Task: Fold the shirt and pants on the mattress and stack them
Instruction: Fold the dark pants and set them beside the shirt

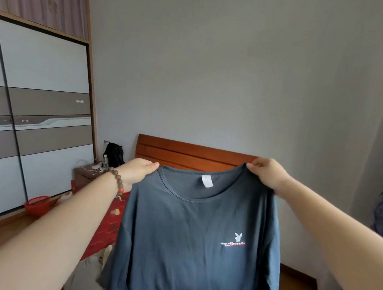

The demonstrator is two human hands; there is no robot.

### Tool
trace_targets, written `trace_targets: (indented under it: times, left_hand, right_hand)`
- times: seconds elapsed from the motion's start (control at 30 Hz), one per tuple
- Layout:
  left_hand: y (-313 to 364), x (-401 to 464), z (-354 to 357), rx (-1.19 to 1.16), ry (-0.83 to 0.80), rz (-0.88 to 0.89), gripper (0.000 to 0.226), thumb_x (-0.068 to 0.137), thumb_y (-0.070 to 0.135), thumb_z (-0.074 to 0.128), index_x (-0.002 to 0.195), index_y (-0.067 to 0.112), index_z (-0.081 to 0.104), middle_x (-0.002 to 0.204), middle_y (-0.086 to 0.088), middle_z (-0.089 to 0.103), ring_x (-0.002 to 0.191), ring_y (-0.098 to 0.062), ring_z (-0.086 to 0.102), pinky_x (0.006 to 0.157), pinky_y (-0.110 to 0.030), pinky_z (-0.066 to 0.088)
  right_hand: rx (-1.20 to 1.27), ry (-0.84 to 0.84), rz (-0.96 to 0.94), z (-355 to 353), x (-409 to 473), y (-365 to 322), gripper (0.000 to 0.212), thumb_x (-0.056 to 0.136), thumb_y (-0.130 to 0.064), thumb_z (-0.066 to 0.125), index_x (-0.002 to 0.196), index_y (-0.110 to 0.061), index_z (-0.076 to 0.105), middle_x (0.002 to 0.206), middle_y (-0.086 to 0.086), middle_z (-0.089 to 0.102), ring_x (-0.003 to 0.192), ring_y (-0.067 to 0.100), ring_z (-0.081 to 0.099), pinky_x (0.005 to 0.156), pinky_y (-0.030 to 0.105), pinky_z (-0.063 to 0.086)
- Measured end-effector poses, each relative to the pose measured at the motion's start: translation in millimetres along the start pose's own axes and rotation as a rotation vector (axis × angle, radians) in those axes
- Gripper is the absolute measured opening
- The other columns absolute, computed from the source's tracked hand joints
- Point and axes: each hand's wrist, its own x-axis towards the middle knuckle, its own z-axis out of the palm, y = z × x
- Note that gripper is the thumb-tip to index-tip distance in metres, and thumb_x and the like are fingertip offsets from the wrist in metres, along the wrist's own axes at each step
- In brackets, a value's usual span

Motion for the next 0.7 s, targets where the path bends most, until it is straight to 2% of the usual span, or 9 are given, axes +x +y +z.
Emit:
trace_targets:
  times: [0.1,0.17,0.23,0.37,0.5,0.57,0.63,0.7]
  left_hand:
    - [21,-4,20,-0.228,0.035,-0.009,0.024,0.098,0.029,0.052,0.105,0.010,0.065,0.107,-0.006,0.063,0.102,-0.019,0.055,0.099,-0.034,0.041]
    - [40,-6,35,-0.396,0.046,-0.021,0.026,0.097,0.020,0.054,0.113,0.001,0.064,0.118,-0.011,0.064,0.113,-0.023,0.057,0.105,-0.039,0.041]
    - [61,-7,48,-0.441,0.075,-0.001,0.026,0.096,0.021,0.055,0.113,0.003,0.064,0.115,-0.007,0.064,0.110,-0.019,0.056,0.100,-0.034,0.042]
    - [94,-9,67,-0.421,0.200,0.052,0.016,0.095,0.029,0.055,0.084,0.021,0.064,0.083,0.008,0.062,0.080,-0.009,0.054,0.071,-0.026,0.041]
    - [105,-16,81,-0.475,0.219,0.088,0.022,0.093,0.032,0.056,0.080,0.017,0.065,0.065,0.008,0.056,0.061,-0.005,0.048,0.053,-0.020,0.038]
    - [107,-20,84,-0.483,0.198,0.113,0.025,0.093,0.034,0.055,0.084,0.014,0.067,0.069,0.003,0.062,0.065,-0.007,0.052,0.057,-0.021,0.041]
    - [106,-23,84,-0.532,0.136,0.140,0.033,0.092,0.041,0.057,0.090,0.010,0.068,0.087,-0.005,0.071,0.081,-0.010,0.062,0.074,-0.027,0.049]
    - [102,-26,81,-0.598,0.040,0.179,0.035,0.087,0.045,0.063,0.094,0.012,0.069,0.093,-0.001,0.074,0.091,-0.008,0.067,0.077,-0.019,0.051]
  right_hand:
    - [0.340,-0.026,0.127,27,-13,-16,0.025,0.093,-0.028,0.061,0.086,-0.005,0.066,0.087,0.015,0.066,0.083,0.026,0.062,0.082,0.042,0.053]
    - [0.449,-0.041,0.146,43,-21,-32,0.026,0.093,-0.029,0.061,0.088,-0.004,0.063,0.087,0.016,0.064,0.083,0.027,0.061,0.086,0.046,0.053]
    - [0.502,-0.041,0.119,56,-27,-48,0.023,0.093,-0.028,0.059,0.085,-0.006,0.060,0.084,0.016,0.062,0.080,0.026,0.059,0.084,0.047,0.052]
    - [0.552,-0.041,0.080,72,-37,-70,0.021,0.094,-0.027,0.056,0.082,-0.010,0.056,0.079,0.012,0.057,0.077,0.024,0.054,0.074,0.039,0.047]
    - [0.574,-0.115,0.064,80,-46,-79,0.021,0.095,-0.029,0.054,0.082,-0.013,0.054,0.080,0.009,0.057,0.076,0.022,0.052,0.069,0.036,0.042]
    - [0.561,-0.141,0.064,80,-48,-80,0.021,0.096,-0.029,0.050,0.088,-0.011,0.057,0.081,0.009,0.059,0.075,0.022,0.055,0.066,0.035,0.044]
    - [0.562,-0.174,0.066,75,-50,-83,0.024,0.099,-0.026,0.043,0.100,-0.009,0.060,0.071,0.006,0.059,0.063,0.019,0.057,0.055,0.030,0.046]
    - [0.630,-0.231,0.066,66,-50,-84,0.029,0.102,-0.022,0.037,0.106,-0.003,0.059,0.062,0.006,0.063,0.054,0.020,0.063,0.051,0.029,0.051]
